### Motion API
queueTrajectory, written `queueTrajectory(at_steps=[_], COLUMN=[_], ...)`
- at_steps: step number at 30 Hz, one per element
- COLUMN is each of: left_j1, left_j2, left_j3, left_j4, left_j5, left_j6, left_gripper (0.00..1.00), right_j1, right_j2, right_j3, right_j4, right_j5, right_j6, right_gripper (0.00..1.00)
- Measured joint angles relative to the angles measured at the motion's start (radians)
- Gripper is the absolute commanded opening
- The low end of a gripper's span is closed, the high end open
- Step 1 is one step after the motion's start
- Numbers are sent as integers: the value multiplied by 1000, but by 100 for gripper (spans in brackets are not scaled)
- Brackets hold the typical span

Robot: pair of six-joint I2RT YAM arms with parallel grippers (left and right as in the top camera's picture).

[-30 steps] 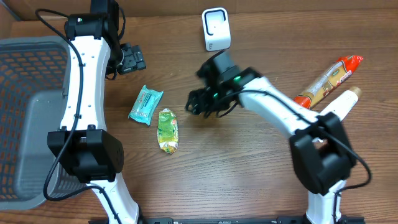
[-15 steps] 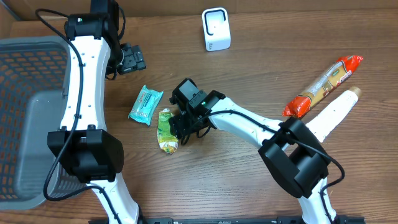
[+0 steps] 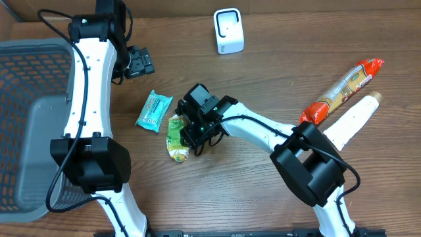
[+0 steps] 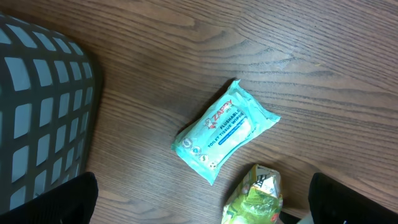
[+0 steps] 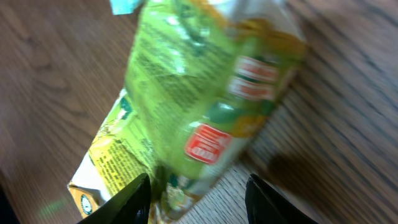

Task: Scan the item barcode
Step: 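Reach the right gripper to the green juice carton and grasp it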

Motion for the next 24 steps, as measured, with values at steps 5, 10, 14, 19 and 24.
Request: queueTrajectory(at_steps=[5, 10, 14, 19, 24], left_j1=[0, 0, 0, 0, 0], left_j2=[0, 0, 0, 0, 0], left_j3=[0, 0, 0, 0, 0], left_j4=[0, 0, 0, 0, 0], left_j5=[0, 0, 0, 0, 0], left_j6=[0, 0, 0, 0, 0], left_gripper=[100, 100, 100, 100, 99], right_j1=[-3, -6, -23, -103, -209], right_j2=[27, 27, 27, 19, -31], right_j3=[0, 19, 74, 129, 148], right_j4=[22, -1, -138, -370, -497], right_j5=[-55, -86, -91, -89, -85], right_j6=[-51, -76, -97, -239, -363], right_gripper=[28, 4, 4, 4, 4])
